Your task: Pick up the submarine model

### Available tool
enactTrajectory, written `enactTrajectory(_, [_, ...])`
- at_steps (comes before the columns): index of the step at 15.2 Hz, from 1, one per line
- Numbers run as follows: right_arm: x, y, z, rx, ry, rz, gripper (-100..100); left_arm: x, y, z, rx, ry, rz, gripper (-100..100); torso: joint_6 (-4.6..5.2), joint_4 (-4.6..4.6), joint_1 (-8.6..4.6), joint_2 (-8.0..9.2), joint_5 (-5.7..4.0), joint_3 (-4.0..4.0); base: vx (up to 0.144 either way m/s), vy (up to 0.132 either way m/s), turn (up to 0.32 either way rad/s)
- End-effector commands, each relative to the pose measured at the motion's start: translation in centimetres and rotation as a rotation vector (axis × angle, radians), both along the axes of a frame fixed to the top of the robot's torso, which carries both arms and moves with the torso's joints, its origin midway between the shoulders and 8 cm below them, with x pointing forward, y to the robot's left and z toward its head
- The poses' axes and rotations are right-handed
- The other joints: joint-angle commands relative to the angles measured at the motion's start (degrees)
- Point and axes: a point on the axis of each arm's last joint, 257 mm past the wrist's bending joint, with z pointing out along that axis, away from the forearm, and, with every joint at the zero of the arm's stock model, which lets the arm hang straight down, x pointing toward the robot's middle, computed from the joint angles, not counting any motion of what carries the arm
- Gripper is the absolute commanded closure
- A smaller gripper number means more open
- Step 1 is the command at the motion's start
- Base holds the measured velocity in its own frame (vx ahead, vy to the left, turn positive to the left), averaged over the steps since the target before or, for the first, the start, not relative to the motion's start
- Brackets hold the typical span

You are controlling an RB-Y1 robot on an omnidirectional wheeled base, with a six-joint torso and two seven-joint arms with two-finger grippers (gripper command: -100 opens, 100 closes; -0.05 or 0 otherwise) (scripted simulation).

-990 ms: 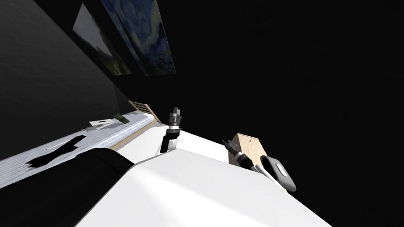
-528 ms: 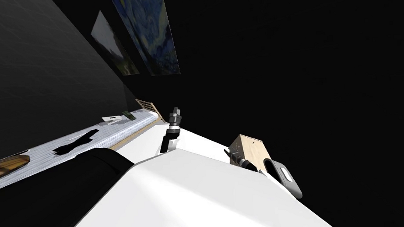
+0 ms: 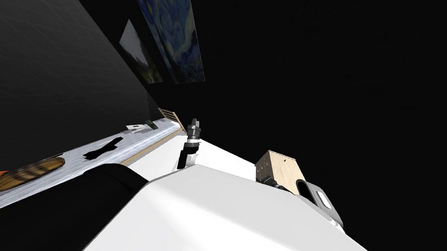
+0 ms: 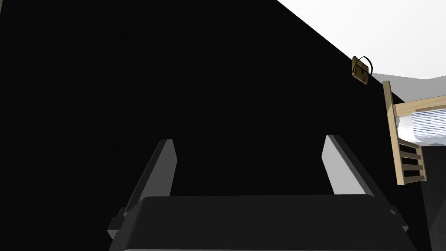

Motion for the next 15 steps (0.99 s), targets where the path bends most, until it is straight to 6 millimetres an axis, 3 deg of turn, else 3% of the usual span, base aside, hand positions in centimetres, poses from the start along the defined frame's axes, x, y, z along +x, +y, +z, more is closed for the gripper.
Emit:
enactTrajectory(1, [-1.5, -2.3, -1.3, -0.082, 0.027, 0.033, -100, 0.0, 0.0, 0.0, 0.0, 0.0, 0.0, 0, 0.0, 0.0, 0.0, 0.0, 0.0, 0.0, -0.025, 0.0, 0.117])
enactTrajectory(3, [-1.5, -2.3, -1.3, -0.082, 0.027, 0.033, -100, 0.0, 0.0, 0.0, 0.0, 0.0, 0.0, 0, 0.03, 0.01, 0.01, 0.0, -0.01, 0.01, -0.015, -0.002, -0.001])
enactTrajectory(4, [-2.9, -4.8, -2.3, -0.166, 0.051, 0.079, -100, 0.0, 0.0, 0.0, 0.0, 0.0, 0.0, 0, 0.03, 0.0, 0.01, -0.02, -0.01, -0.01, -0.016, 0.004, 0.084])
enactTrajectory(5, [-3.1, -5.2, -2.5, -0.173, 0.057, 0.074, -100, 0.0, 0.0, 0.0, 0.0, 0.0, 0.0, 0, 0.01, 0.0, 0.02, -0.02, 0.0, -0.01, -0.019, 0.003, 0.113])
enactTrajectory(6, [-4.4, -7.6, -3.2, -0.253, 0.081, 0.119, -100, 0.0, 0.0, 0.0, 0.0, 0.0, 0.0, 0, 0.01, 0.0, 0.02, -0.02, -0.01, -0.01, -0.026, 0.002, 0.148])
enactTrajectory(7, [-4.6, -8.1, -3.4, -0.26, 0.088, 0.116, -100, 0.0, 0.0, 0.0, 0.0, 0.0, 0.0, 0, -0.01, 0.0, 0.01, 0.0, 0.0, 0.0, -0.025, -0.001, 0.111])
enactTrajectory(8, [-6.0, -10.6, -4.0, -0.337, 0.113, 0.16, -100, 0.0, 0.0, 0.0, 0.0, 0.0, 0.0, 0, 0.01, 0.0, 0.01, 0.0, -0.01, 0.0, -0.027, 0.001, 0.115])
enactTrajectory(9, [-6.1, -10.9, -4.1, -0.342, 0.118, 0.157, -100, 0.0, 0.0, 0.0, 0.0, 0.0, 0.0, 0, 0.0, 0.01, 0.0, 0.0, 0.0, 0.0, -0.025, 0.0, 0.095])
enactTrajectory(10, [-7.5, -13.4, -4.5, -0.415, 0.144, 0.199, -100, 0.0, 0.0, 0.0, 0.0, 0.0, 0.0, 0, 0.03, 0.0, 0.0, 0.02, 0.0, 0.01, -0.028, 0.004, 0.125])
enactTrajectory(11, [-7.6, -13.7, -4.5, -0.419, 0.148, 0.197, -100, 0.0, 0.0, 0.0, 0.0, 0.0, 0.0, 0, 0.0, 0.01, 0.01, 0.02, 0.0, 0.01, -0.027, 0.003, 0.095])
enactTrajectory(13, [-10.2, -18.2, -4.9, -0.547, 0.2, 0.278, -100, 0.0, 0.0, 0.0, 0.0, 0.0, 0.0, 0, 0.01, 0.01, 0.01, 0.02, 0.0, 0.01, -0.028, 0.004, 0.132])
enactTrajectory(14, [-10.5, -18.7, -4.9, -0.554, 0.206, 0.274, -100, 0.0, 0.0, 0.0, 0.0, 0.0, 0.0, 0, 0.02, 0.01, 0.01, 0.04, 0.01, 0.02, -0.029, 0.0, 0.101])
enactTrajectory(15, [-11.8, -20.9, -4.9, -0.612, 0.235, 0.311, -100, 0.0, 0.0, 0.0, 0.0, 0.0, 0.0, 0, 0.01, 0.01, 0.01, 0.03, 0.0, 0.02, -0.028, -0.001, 0.1])
